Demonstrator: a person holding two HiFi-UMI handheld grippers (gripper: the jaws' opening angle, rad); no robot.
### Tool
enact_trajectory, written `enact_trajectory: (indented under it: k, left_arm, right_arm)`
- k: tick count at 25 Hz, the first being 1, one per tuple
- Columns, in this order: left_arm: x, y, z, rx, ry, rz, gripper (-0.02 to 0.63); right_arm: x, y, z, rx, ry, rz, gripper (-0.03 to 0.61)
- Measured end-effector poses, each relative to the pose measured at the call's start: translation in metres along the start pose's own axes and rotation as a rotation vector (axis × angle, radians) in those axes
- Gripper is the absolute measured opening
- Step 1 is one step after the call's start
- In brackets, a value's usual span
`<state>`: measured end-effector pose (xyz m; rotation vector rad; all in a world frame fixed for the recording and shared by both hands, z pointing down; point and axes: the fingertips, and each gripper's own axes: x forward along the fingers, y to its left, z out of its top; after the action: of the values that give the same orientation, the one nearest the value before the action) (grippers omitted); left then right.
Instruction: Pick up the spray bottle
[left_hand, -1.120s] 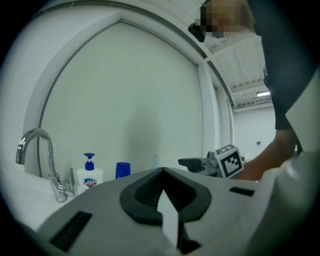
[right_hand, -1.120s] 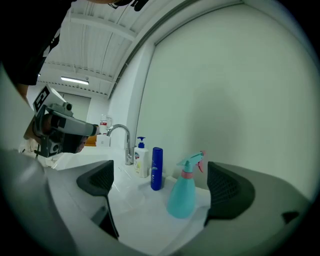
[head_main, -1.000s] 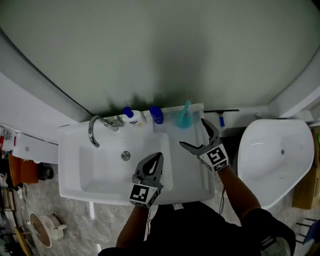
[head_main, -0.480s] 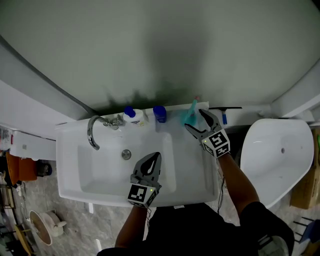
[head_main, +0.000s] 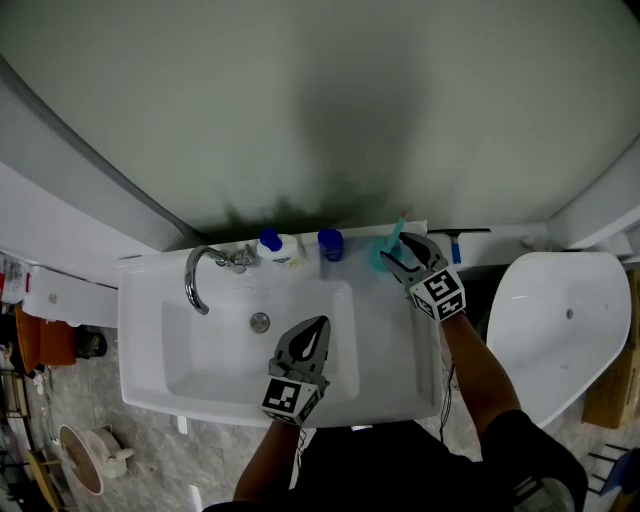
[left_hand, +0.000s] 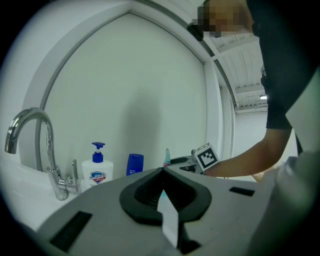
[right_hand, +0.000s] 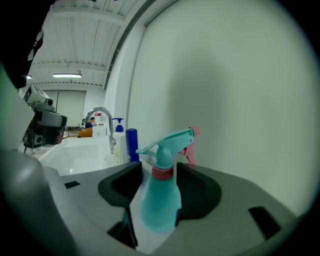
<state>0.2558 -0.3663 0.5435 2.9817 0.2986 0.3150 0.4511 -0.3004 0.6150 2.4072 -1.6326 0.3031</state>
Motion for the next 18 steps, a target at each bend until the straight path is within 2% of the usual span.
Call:
enact_trajectory:
  k: [3, 7, 18]
  left_arm:
    - [-0.003, 0.002, 0.000, -0.013, 0.000, -0.002, -0.005]
    - [-0.007, 0.004, 0.000, -0.011, 0.011, -0.003, -0.005]
    - [-0.018, 0.008, 0.001, -0.013, 0.001, 0.013, -0.005]
  right_arm:
    - [0.002, 0.000, 0.001, -0.011, -0.009, -0.019, 0.209]
    - [0.003, -0.002, 0.002, -0.025, -0.018, -0.035, 0.143]
    - [0.001, -0.001, 0.006, -0.034, -0.041, -0.075, 0.135]
